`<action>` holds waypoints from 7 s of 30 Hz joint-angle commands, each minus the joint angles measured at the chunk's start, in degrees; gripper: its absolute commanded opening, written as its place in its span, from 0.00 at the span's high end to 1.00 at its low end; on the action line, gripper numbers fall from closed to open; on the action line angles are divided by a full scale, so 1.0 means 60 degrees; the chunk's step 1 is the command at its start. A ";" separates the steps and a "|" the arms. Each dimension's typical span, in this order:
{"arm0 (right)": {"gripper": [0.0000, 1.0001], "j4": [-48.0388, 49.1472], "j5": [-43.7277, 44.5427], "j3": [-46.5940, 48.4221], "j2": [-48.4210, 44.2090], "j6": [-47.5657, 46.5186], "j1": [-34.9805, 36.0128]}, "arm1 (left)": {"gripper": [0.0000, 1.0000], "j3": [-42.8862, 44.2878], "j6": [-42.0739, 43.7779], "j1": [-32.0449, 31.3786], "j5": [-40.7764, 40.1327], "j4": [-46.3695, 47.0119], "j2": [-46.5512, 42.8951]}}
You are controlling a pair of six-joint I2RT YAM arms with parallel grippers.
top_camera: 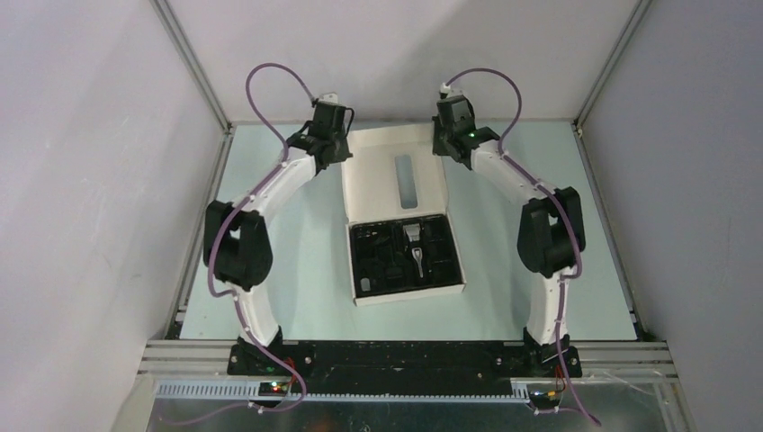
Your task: Sort the hair-cutting tools
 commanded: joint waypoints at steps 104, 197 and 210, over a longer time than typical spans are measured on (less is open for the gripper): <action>0.50 0.3569 -0.0629 -1.0024 -0.9429 0.1343 -0.0210 | 0.20 -1.0414 -0.3484 0.0406 0.0682 0.3423 -1.0795; 0.38 0.0803 -0.6337 -0.5311 -0.2438 0.3099 -0.1160 | 0.00 -0.6155 -0.4612 0.0405 0.4970 0.2854 -0.3279; 0.40 -0.0018 -0.6166 -0.3683 -0.2988 0.1864 -0.2238 | 0.00 -0.4697 -0.2920 0.0504 0.4347 0.2519 -0.3565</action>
